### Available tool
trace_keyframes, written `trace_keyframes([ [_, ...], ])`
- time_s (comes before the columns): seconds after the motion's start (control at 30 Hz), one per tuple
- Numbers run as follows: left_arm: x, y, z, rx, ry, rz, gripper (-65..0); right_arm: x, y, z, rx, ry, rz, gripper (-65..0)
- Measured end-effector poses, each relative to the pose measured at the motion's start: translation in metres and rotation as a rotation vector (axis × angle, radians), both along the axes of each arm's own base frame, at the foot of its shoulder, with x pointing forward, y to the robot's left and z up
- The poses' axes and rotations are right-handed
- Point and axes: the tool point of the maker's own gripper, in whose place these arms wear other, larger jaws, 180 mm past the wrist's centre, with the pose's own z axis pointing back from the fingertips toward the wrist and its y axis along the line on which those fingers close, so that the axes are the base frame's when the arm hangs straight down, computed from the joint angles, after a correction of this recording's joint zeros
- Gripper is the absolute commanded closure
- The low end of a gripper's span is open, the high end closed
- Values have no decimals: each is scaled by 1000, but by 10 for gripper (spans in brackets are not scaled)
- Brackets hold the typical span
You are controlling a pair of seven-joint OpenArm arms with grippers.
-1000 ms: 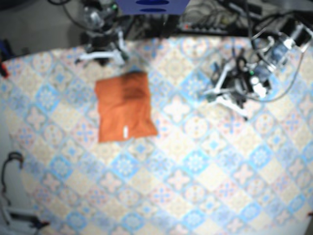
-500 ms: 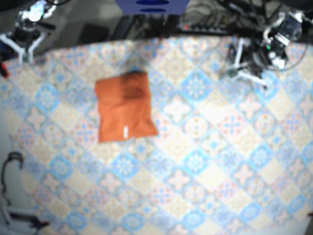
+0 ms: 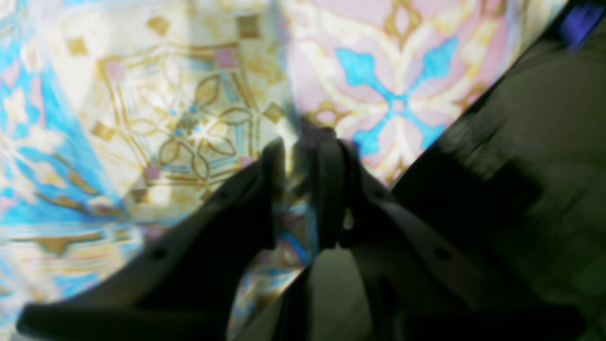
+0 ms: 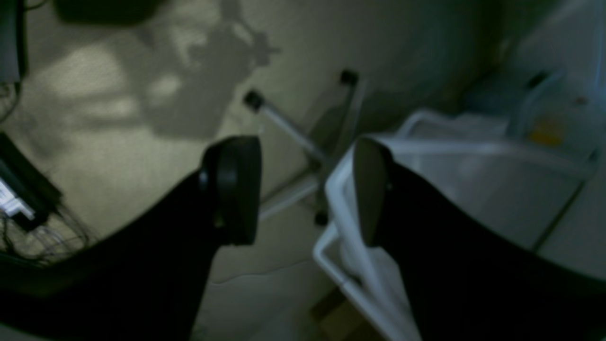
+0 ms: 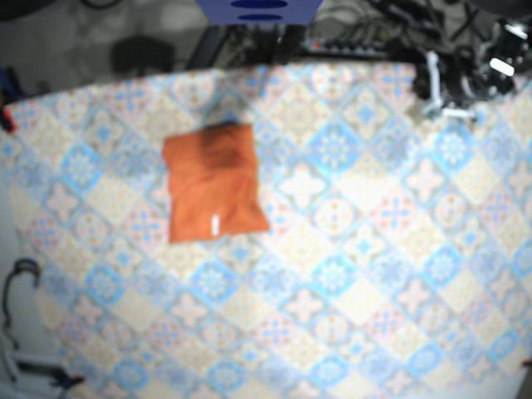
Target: Fold the T-shirt properly
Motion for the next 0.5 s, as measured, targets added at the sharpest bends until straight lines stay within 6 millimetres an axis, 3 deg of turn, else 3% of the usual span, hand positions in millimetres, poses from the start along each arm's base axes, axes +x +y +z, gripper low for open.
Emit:
trace_keyframes([
  [0.1,0,-1,-4,-83,-25,81,-132,-18,14,-22,36,-19,-25,-303],
  [0.27,1,-2,-4,-76,-33,87,-132,-40,34,-37,75,-22,-57,-303],
  [0.43,-14,-9,13,70,-73,63,-132,-28,33,-36,53,-85,-18,-303],
  [0.5,-29,-9,25,184,-6,-53,-132,-16,31,-36,46,-116,-3,-303],
])
